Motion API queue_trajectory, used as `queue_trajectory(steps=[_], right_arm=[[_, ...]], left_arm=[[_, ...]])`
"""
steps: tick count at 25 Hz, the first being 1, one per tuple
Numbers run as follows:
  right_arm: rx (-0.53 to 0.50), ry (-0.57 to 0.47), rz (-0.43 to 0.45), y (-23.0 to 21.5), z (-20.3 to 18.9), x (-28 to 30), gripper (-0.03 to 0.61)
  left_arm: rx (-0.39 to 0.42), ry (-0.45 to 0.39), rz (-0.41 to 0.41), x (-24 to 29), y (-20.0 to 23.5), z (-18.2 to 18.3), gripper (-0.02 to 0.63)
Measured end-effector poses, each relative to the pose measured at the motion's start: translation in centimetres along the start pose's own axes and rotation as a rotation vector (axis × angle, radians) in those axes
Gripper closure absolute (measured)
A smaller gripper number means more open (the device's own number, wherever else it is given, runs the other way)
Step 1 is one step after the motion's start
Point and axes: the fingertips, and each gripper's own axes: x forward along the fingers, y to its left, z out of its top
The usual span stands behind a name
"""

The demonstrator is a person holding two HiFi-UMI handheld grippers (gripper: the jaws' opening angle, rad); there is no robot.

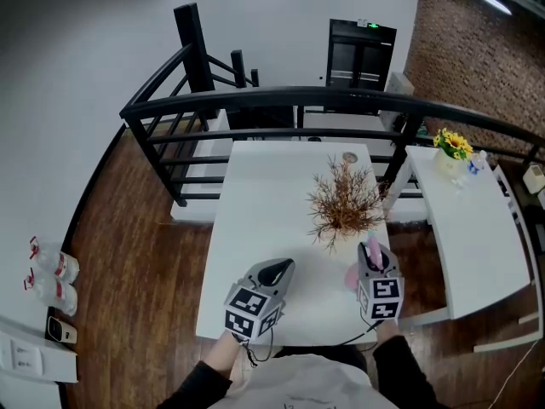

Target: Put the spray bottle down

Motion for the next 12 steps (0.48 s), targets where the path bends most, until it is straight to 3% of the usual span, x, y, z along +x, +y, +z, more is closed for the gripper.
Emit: queue_trajectory(steps=[12], right_arm=[[-0.021,-0.055,0.008,0.5,-0.7,0.1,0.506]], left_arm=[[0.006,0.011,0.003,0.2,0.3,-0.1,0.614]])
